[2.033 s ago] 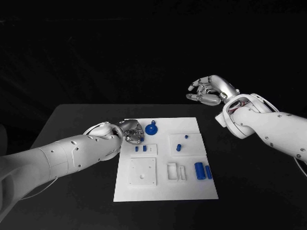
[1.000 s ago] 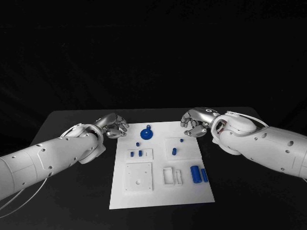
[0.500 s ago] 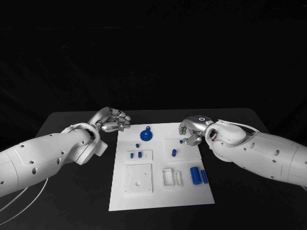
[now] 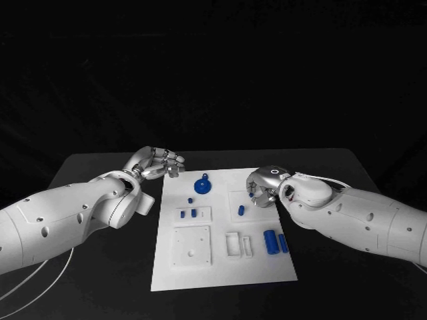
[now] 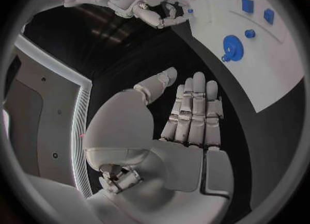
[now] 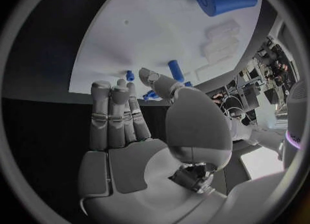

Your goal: Assemble the parts on the task board

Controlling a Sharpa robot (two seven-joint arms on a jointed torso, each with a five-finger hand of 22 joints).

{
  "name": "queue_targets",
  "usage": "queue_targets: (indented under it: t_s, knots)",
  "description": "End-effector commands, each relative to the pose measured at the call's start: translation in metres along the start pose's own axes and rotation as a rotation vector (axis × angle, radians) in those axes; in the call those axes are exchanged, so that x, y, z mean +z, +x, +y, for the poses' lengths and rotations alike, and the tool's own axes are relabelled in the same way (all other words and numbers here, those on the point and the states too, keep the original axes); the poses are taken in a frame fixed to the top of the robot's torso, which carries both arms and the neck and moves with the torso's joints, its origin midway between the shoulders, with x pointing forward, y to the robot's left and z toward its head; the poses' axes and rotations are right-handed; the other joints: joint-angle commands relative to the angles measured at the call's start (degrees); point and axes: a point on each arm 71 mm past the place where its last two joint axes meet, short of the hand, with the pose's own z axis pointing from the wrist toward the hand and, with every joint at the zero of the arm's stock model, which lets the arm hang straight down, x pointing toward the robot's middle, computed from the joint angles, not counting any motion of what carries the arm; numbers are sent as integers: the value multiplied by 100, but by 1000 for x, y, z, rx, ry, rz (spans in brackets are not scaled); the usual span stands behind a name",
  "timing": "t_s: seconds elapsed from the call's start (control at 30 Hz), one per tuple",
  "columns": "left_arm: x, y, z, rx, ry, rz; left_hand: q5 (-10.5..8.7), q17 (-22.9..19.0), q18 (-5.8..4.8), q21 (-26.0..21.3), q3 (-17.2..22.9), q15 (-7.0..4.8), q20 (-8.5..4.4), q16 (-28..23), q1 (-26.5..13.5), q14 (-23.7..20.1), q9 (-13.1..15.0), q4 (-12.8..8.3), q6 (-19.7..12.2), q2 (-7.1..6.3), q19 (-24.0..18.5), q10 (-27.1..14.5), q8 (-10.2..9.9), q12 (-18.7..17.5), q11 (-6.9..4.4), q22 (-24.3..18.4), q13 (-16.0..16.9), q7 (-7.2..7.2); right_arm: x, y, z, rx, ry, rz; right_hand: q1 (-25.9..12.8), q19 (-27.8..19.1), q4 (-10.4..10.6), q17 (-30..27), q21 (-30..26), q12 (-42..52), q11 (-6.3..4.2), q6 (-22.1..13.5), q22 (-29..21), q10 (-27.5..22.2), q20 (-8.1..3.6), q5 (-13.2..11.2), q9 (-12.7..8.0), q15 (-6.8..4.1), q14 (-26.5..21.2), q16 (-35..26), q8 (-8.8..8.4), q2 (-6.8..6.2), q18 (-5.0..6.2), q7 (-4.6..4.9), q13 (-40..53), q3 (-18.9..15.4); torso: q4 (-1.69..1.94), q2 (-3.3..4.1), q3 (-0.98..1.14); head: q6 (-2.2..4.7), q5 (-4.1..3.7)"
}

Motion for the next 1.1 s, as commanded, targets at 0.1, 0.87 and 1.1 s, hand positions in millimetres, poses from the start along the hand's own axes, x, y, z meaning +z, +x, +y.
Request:
queue_targets:
  t_s: [0.1, 0.87, 1.1]
  knots:
    - [0, 2, -4, -56, 26, 8, -20, 7, -44, -45, -44, 48, 7, -50, -52, -16, -8, -4, -31, 22, -46, -22, 23, 20, 22, -8, -8, -2, 2, 3, 0, -24, 7, 9, 12, 30, 0, 7, -22, -45, 9, -2, 48, 62, -4, -41, -8, 17, 14, 22, 17, -29, 304, 5, -18, 42, 4, 1, 8, -14, 1]
    - [0, 4, -4, -68, 21, 21, -27, 29, -42, -78, -67, 61, 23, -116, -86, -7, -16, 19, -44, 46, -55, -29, 29, 20, 26, -5, -17, 1, 8, 9, 5, -37, 6, 7, 97, 75, -53, 22, -17, -31, -96, 256, 105, 496, -3, -346, -18, -84, 60, 33, 156, 369, 304, -102, -116, 341, 0, -1, 13, -52, 19]
    - [0, 3, -4, -68, 21, 20, -28, 32, -41, -81, -69, 61, 23, -122, -88, -4, -17, 21, -44, 49, -54, -31, 30, 20, 26, -4, -18, 1, 7, 8, 6, -59, 11, -16, 135, 95, -195, 27, 7, 51, -185, 450, 111, 750, -13, -357, 14, -168, 85, 30, 259, 500, 304, -186, -71, 439, -7, -4, 11, -63, 19]
